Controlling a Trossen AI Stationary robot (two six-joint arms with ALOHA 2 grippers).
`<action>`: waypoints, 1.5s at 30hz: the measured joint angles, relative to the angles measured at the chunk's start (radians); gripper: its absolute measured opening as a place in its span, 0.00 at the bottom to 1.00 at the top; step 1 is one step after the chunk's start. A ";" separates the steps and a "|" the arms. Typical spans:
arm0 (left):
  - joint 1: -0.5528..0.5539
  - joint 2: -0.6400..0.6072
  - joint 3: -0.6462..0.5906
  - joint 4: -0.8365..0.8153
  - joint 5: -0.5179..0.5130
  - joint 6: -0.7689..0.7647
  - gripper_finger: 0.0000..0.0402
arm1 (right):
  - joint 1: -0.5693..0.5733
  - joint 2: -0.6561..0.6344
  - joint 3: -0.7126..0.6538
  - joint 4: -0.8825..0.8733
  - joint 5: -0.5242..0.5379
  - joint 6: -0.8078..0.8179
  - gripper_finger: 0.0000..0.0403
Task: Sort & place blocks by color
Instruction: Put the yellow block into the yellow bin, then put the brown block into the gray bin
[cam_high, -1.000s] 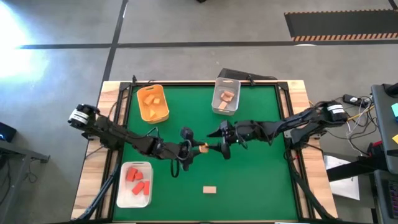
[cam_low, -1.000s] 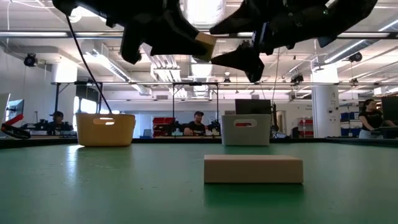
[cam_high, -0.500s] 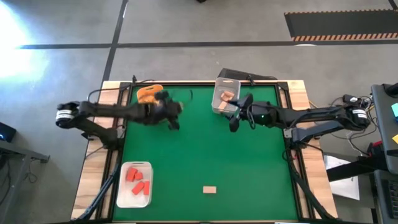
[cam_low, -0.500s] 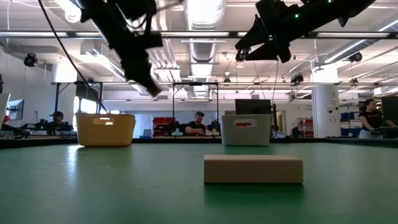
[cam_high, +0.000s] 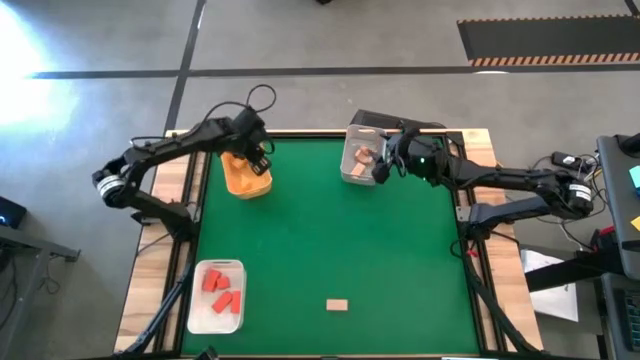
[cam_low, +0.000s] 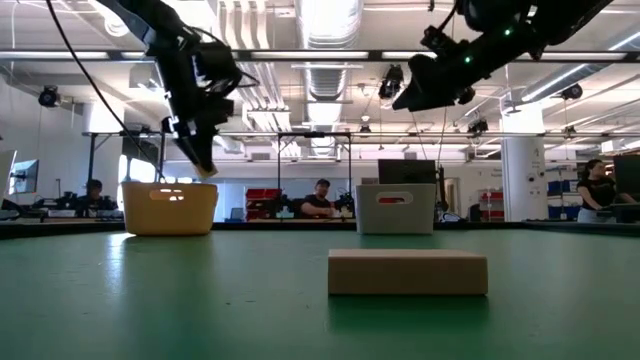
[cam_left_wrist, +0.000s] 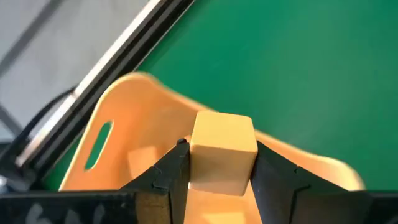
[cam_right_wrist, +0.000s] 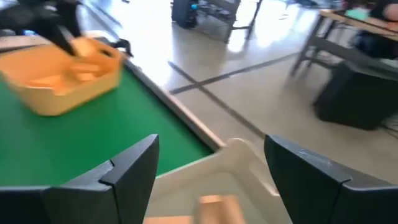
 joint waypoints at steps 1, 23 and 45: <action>0.008 0.015 0.013 -0.021 0.000 -0.009 0.30 | -0.025 0.004 0.000 0.004 -0.010 -0.010 0.69; 0.013 0.136 0.038 -0.167 0.003 -0.082 0.56 | -0.182 0.031 0.000 0.052 -0.364 0.132 0.67; -0.541 -0.019 0.037 0.228 -0.108 -0.105 0.59 | 0.378 0.055 0.000 -0.031 -0.238 0.341 0.56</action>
